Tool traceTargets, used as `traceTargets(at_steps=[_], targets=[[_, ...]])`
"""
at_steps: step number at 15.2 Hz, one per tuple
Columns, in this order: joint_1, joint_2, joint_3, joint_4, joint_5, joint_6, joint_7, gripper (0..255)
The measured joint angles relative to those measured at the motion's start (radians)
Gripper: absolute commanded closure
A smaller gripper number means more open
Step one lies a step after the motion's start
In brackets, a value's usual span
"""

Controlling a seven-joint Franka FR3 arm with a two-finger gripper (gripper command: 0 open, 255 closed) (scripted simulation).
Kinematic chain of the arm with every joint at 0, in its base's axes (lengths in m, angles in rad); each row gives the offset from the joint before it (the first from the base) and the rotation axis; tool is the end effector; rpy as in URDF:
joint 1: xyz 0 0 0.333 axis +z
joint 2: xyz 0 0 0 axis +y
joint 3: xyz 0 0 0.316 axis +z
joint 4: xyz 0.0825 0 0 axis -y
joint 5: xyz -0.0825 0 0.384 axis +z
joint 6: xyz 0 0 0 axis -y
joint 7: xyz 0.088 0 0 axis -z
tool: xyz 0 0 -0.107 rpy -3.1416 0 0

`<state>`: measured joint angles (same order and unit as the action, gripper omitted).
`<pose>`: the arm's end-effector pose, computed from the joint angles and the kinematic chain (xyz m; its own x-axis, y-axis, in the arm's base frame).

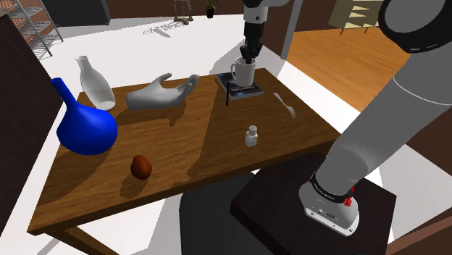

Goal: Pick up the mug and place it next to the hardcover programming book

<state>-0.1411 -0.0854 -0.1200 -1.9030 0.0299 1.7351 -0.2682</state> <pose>0.5092 -0.1350 0.5269 0.9976 0.0039 -0.0698 -0.0003 -0.9982 -0.0598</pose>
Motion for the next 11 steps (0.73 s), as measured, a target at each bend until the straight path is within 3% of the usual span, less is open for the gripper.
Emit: traceTargets(at_steps=[5,11], targets=[[-0.054,0.060,-0.062,0.067,-0.004,-0.011,-0.115,255],[-0.127,0.188,-0.128,0.225,0.013,-0.048,-0.256,255]])
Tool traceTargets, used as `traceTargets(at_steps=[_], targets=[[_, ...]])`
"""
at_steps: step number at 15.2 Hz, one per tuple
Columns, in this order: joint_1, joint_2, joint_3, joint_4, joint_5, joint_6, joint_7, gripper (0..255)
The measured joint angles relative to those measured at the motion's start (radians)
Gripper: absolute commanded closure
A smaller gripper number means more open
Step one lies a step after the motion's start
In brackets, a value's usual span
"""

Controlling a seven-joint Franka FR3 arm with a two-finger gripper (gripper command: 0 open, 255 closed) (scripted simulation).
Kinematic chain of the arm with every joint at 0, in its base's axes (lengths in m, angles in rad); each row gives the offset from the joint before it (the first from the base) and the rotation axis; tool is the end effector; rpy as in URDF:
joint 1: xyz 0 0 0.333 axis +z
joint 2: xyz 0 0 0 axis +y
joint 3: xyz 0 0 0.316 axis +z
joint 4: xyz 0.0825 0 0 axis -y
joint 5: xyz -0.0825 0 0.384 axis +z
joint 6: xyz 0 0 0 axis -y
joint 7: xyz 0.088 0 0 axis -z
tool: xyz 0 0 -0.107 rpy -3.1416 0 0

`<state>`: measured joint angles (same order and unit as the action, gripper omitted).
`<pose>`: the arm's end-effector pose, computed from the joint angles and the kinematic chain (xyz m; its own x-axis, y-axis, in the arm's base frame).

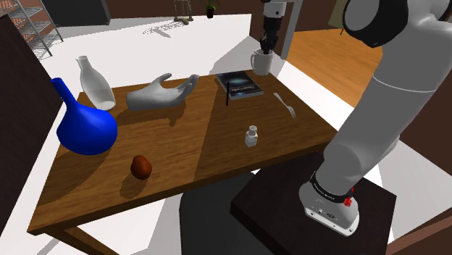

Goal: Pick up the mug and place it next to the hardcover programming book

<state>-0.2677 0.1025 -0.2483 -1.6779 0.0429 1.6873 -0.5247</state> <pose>0.5130 -0.2798 0.5267 0.9976 0.0040 -0.0693 -0.0002 -0.9982 -0.0596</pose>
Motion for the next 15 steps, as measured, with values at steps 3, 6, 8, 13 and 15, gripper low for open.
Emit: traceTargets(at_steps=[3,6,8,13,15], targets=[[-0.039,0.059,-0.027,0.069,0.013,-0.015,-0.066,255],[-0.088,0.143,-0.052,0.188,0.034,-0.055,-0.137,255],[-0.124,0.208,-0.065,0.272,0.052,-0.078,-0.180,255],[-0.228,0.393,-0.082,0.542,0.104,-0.171,-0.272,255],[-0.259,0.446,-0.083,0.618,0.117,-0.196,-0.292,255]])
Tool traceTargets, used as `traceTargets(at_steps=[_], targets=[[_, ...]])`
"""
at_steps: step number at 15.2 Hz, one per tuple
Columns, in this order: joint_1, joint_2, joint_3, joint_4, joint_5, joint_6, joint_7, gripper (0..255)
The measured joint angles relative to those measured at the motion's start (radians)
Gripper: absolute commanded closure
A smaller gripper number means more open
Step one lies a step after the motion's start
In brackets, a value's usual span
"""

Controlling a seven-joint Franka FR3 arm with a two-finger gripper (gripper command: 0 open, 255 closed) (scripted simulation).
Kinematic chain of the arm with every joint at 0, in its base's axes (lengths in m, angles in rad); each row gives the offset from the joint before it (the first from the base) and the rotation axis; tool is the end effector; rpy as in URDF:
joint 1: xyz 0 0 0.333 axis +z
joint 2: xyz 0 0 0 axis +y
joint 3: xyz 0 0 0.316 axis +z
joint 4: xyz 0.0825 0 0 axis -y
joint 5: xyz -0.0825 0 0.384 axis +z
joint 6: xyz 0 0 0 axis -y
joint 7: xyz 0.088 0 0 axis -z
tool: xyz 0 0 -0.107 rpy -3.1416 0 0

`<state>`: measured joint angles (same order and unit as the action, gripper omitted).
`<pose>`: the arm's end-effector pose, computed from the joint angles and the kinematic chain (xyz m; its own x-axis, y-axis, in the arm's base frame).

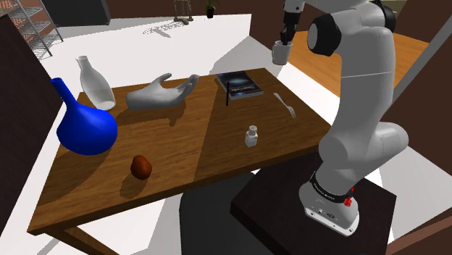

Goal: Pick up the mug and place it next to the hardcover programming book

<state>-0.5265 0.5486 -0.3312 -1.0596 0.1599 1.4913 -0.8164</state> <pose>0.5136 -0.4672 0.5237 0.9975 0.0041 -0.0707 -0.0002 -0.9982 -0.0599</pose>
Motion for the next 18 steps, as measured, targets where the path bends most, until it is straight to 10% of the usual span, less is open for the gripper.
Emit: traceTargets(at_steps=[18], targets=[[0.026,-0.014,0.002,-0.261,-0.001,0.244,-0.014,255]])
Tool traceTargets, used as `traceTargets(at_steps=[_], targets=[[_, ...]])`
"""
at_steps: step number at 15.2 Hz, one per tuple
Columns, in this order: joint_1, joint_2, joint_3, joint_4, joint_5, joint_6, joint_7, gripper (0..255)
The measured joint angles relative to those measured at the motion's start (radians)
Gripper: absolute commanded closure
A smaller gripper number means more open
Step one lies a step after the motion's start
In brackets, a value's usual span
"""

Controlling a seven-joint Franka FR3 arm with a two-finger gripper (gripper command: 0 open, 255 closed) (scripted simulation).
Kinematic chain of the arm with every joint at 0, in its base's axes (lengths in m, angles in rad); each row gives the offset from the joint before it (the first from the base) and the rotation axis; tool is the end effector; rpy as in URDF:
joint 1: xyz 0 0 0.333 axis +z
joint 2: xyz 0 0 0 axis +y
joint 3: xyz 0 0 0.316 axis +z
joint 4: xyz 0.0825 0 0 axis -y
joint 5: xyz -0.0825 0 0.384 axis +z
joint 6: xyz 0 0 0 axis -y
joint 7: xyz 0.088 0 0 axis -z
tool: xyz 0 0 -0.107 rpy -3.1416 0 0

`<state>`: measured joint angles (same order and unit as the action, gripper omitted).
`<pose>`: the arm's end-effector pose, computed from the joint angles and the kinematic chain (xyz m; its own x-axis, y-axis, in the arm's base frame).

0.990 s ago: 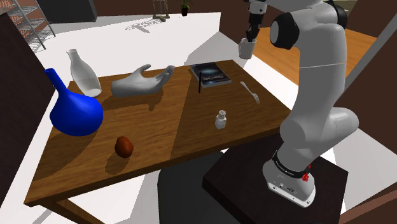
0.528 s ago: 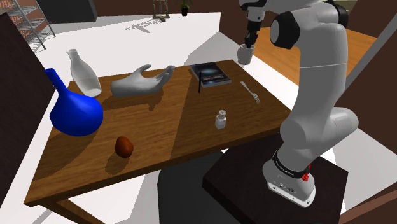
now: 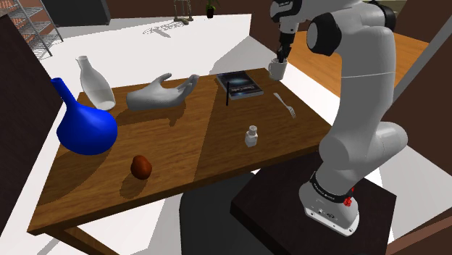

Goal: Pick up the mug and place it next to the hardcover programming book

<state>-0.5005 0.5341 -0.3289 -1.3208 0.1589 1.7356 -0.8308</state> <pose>0.5140 -0.4708 0.4318 0.9975 0.0054 -0.0704 0.0012 -0.9982 -0.0600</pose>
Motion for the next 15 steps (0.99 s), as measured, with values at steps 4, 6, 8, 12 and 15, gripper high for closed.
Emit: traceTargets(at_steps=[4,6,8,12,15], targets=[[0.001,0.009,0.002,-0.041,0.004,0.049,-0.005,255],[0.001,0.018,0.003,-0.056,0.007,0.073,-0.006,255],[0.002,0.026,0.005,-0.072,0.009,0.096,-0.008,255],[0.004,0.036,0.008,-0.108,0.013,0.142,-0.010,255],[0.004,0.038,0.008,-0.117,0.014,0.152,-0.012,255]])
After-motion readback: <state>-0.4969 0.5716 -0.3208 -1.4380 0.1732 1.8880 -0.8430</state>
